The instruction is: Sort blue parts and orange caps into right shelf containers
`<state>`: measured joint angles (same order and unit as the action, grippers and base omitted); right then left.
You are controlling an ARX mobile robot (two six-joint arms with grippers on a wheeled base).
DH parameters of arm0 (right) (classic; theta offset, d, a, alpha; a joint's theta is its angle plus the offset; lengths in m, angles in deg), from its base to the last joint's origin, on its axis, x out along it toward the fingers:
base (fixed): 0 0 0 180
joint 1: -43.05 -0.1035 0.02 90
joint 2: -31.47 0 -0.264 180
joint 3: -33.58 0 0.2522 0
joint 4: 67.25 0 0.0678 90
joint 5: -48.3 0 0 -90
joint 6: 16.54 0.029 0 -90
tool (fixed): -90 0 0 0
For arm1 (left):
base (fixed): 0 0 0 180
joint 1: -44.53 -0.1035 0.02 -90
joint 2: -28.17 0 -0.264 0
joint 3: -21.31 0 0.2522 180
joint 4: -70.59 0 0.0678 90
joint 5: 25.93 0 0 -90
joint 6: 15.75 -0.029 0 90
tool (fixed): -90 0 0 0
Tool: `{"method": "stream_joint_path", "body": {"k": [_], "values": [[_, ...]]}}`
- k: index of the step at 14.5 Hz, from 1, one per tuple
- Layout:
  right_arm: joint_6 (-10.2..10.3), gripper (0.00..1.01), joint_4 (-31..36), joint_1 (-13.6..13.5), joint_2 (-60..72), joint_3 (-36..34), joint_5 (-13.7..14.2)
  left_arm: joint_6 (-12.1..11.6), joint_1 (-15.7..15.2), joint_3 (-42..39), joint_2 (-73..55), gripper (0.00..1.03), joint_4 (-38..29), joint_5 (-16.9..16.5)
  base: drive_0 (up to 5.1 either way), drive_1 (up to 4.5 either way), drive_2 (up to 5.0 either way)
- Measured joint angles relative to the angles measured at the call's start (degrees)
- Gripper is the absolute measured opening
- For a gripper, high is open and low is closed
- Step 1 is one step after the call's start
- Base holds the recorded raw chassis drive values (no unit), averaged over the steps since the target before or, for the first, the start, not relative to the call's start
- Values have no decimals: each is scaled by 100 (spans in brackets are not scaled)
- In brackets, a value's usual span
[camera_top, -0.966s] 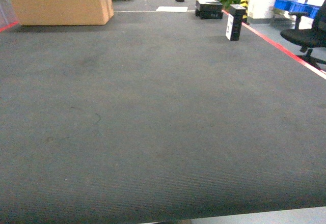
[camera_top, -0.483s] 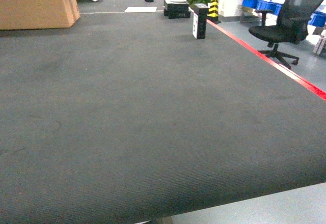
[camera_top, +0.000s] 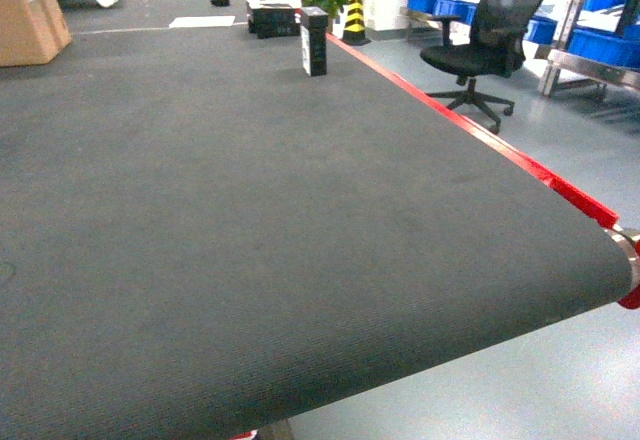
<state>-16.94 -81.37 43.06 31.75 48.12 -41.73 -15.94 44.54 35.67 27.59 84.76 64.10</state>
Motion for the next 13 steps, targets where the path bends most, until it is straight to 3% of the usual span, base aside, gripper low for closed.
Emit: {"method": "stream_joint_path", "body": {"k": [13], "values": [[0, 41, 0, 0, 0, 0, 0, 0, 0, 0, 0, 43, 0, 0, -160, -160, -160]]}}
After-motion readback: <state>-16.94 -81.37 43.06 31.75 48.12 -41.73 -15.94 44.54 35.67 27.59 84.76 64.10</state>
